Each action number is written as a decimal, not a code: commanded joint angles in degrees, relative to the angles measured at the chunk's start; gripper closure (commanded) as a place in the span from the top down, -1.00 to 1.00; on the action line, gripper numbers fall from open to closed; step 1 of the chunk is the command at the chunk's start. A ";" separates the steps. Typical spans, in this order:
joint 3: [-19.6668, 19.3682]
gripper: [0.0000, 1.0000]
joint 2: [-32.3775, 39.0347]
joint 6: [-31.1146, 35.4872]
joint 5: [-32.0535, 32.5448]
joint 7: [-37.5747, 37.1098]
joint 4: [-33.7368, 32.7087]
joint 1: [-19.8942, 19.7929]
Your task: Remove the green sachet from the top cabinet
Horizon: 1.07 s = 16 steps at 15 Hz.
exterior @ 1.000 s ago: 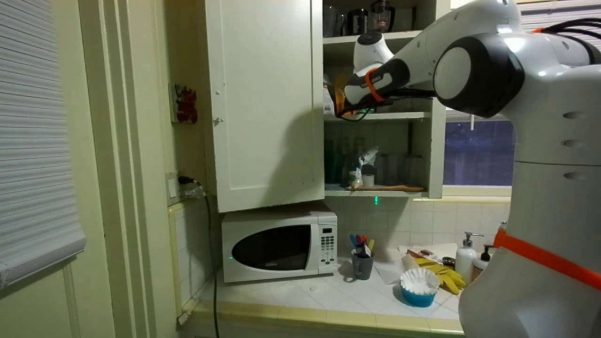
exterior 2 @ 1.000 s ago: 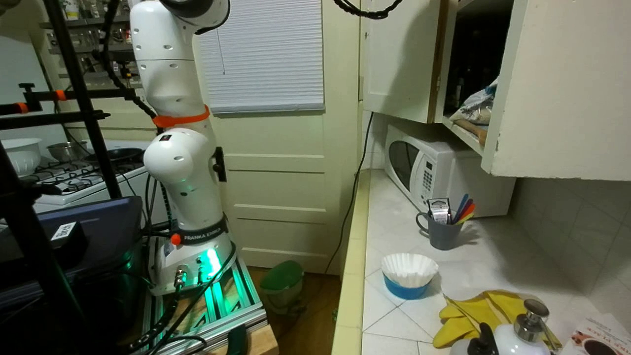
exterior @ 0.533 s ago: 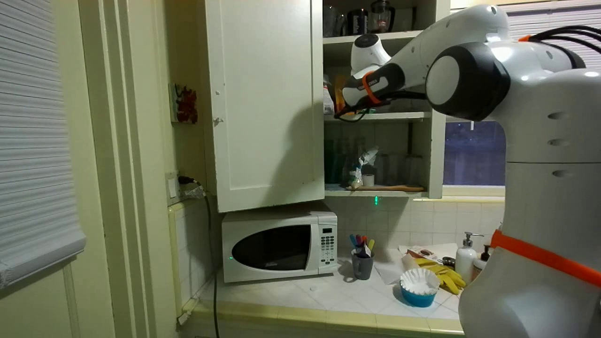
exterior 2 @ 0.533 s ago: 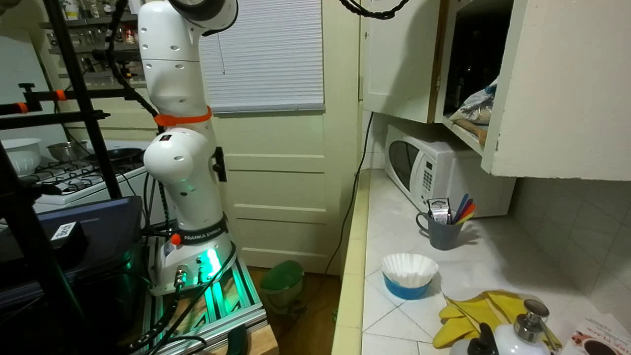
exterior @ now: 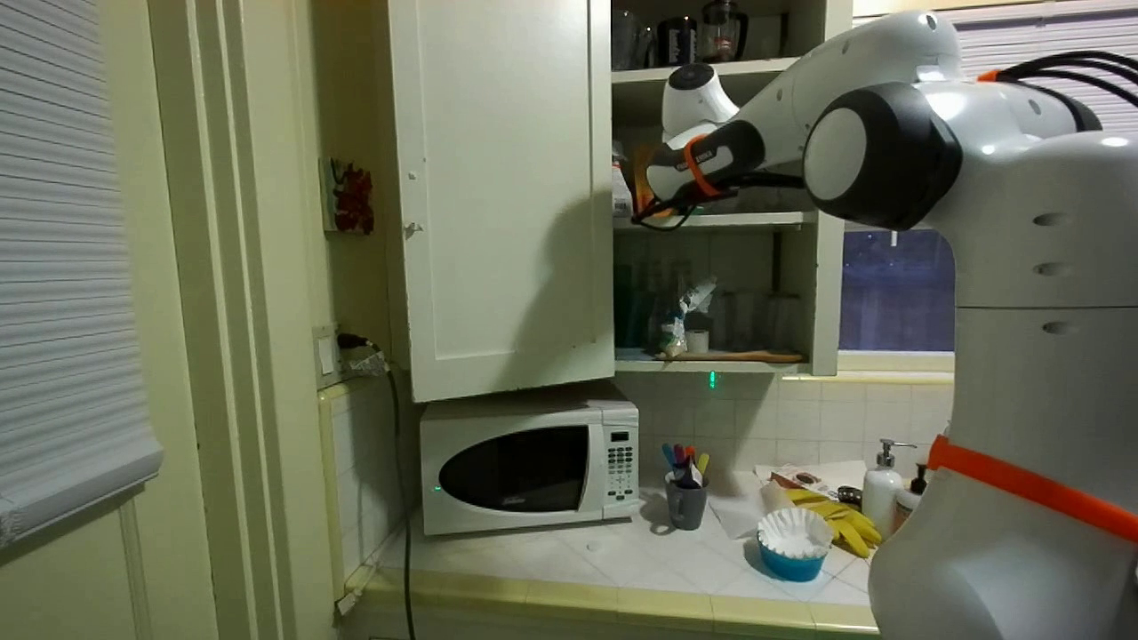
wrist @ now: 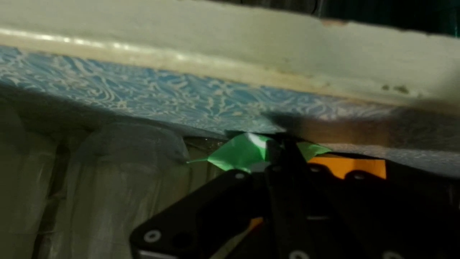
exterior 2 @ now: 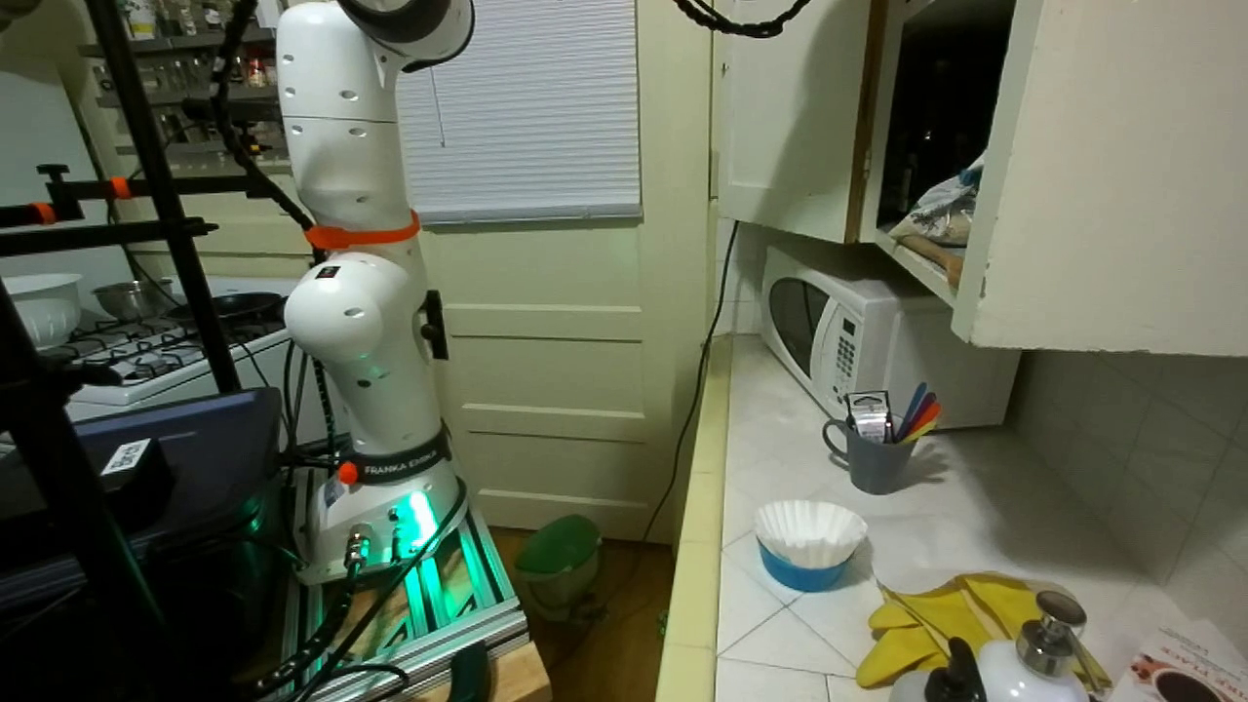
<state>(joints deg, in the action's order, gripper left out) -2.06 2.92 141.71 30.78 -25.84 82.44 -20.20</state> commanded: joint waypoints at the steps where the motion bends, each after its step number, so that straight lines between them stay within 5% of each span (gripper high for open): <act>1: 0.39 -1.00 -4.40 -2.43 1.33 -2.08 3.63 0.55; 9: 1.34 -0.98 -12.58 -4.02 0.44 -2.52 11.84 0.17; 10: -1.32 -0.94 -9.14 -2.94 0.30 -1.24 7.62 2.69; 16: -1.31 -0.98 -12.84 -2.53 1.04 -1.08 11.62 2.96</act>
<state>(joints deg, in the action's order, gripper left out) -1.69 -8.16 139.04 30.78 -26.91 92.54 -19.27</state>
